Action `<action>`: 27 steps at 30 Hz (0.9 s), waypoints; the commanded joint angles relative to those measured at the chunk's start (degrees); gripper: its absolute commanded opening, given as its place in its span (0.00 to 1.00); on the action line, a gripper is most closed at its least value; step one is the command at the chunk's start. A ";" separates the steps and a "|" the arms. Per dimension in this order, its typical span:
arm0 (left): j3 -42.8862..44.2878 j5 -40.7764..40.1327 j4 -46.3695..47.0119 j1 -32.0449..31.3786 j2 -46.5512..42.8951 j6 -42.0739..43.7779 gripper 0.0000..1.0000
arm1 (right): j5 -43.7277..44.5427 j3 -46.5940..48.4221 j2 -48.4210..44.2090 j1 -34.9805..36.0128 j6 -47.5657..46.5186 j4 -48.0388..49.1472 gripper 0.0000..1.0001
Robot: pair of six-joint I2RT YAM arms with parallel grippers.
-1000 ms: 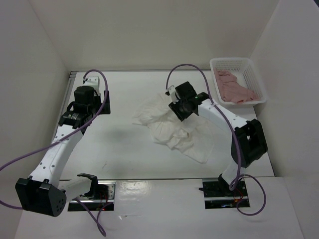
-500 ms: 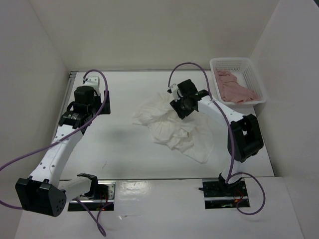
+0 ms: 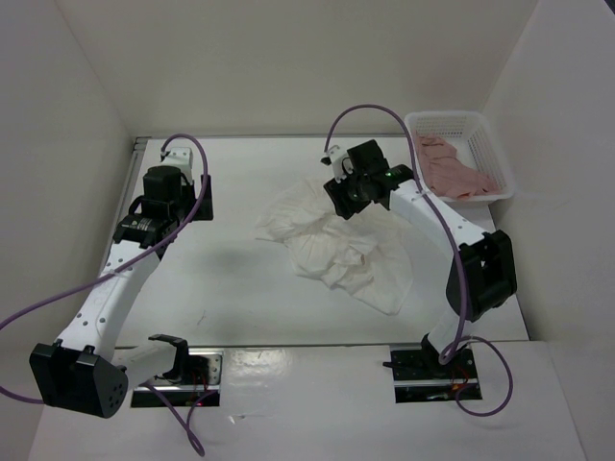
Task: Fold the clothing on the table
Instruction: Flatten the skirt out
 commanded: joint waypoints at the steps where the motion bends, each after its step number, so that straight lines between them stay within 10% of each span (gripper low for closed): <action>1: -0.33 0.74 1.24 0.38 0.04 0.67 1.00 | -1.08 1.02 -1.99 -0.27 0.43 -0.55 0.55; 27: -0.33 0.74 1.24 0.38 0.04 0.67 1.00 | -0.03 -3.38 4.95 -0.27 -0.62 3.75 0.55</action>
